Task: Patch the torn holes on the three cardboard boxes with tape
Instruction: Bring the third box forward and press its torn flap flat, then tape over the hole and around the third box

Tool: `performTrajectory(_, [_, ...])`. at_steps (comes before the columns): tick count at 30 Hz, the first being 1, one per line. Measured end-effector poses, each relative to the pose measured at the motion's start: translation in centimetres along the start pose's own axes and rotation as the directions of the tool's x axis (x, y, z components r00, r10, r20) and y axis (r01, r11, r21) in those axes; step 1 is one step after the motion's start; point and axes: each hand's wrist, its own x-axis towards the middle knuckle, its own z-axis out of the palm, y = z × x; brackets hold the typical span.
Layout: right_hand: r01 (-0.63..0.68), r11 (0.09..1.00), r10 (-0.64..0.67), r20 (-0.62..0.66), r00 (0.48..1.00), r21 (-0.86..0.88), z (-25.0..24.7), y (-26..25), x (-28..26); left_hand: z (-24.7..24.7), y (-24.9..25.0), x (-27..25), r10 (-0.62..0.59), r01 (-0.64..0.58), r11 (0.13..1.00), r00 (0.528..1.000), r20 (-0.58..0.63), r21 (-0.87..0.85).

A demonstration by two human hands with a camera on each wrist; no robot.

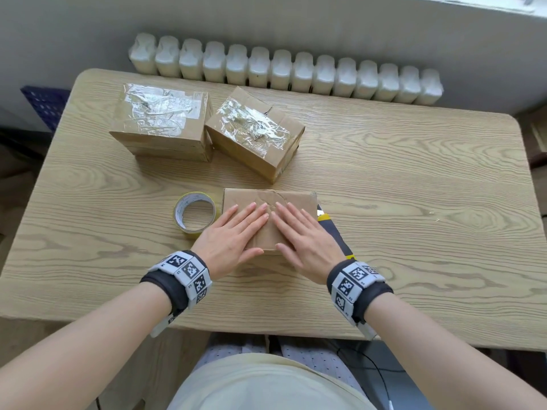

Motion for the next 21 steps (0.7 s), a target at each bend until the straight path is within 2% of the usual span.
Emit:
performTrajectory(2, [0.047, 0.996, -0.043, 0.057, 0.997, -0.071, 0.3, -0.5, 0.2, 0.0, -0.2, 0.1, 0.016, -0.016, 0.999, 1.0, -0.009, -0.039])
performTrajectory(6, [0.015, 0.996, -0.007, 0.089, 0.996, -0.09, 0.8, -0.3, 0.2, -0.9, -0.8, -0.3, 0.021, -0.033, 0.981, 0.998, -0.065, -0.192])
performTrajectory(8, [0.011, 0.996, -0.001, 0.11, 0.994, -0.088, 0.9, -0.2, 0.2, -1.6, -1.6, -1.1, -0.109, 0.055, 0.947, 0.982, -0.153, -0.316])
performTrajectory(10, [0.004, 0.996, 0.007, 0.118, 0.993, -0.088, 0.9, -0.3, 0.4, -1.7, -3.2, -2.2, -0.313, 0.215, 0.884, 0.932, -0.183, -0.415])
performTrajectory(11, [0.002, 0.996, 0.009, 0.123, 0.992, -0.09, 0.8, -0.3, 0.4, -1.5, -4.2, -2.9, -0.385, 0.286, 0.868, 0.904, -0.187, -0.406])
performTrajectory(12, [0.002, 0.995, 0.01, 0.128, 0.992, -0.095, 0.8, -0.3, 0.5, -1.1, -5.3, -3.5, -0.431, 0.351, 0.862, 0.888, -0.163, -0.366])
performTrajectory(14, [0.005, 0.994, 0.01, 0.136, 0.991, -0.108, 0.7, -0.4, 0.5, -0.4, -6.7, -4.4, -0.479, 0.452, 0.852, 0.877, -0.044, -0.263])
performTrajectory(17, [0.001, 0.993, 0.017, 0.158, 0.987, -0.114, 0.4, -0.6, 0.6, 0.6, -7.2, -4.9, -0.432, 0.447, 0.881, 0.893, 0.124, -0.153])
performTrajectory(19, [-0.009, 0.993, 0.031, 0.188, 0.982, -0.119, 0.2, -0.7, 0.6, 0.9, -7.3, -5.0, -0.43, 0.448, 0.886, 0.89, 0.152, -0.118])
performTrajectory(21, [-0.012, 0.992, 0.04, 0.226, 0.973, -0.123, -0.1, -0.8, 0.7, 1.1, -7.6, -5.0, -0.447, 0.463, 0.875, 0.885, 0.13, -0.14])
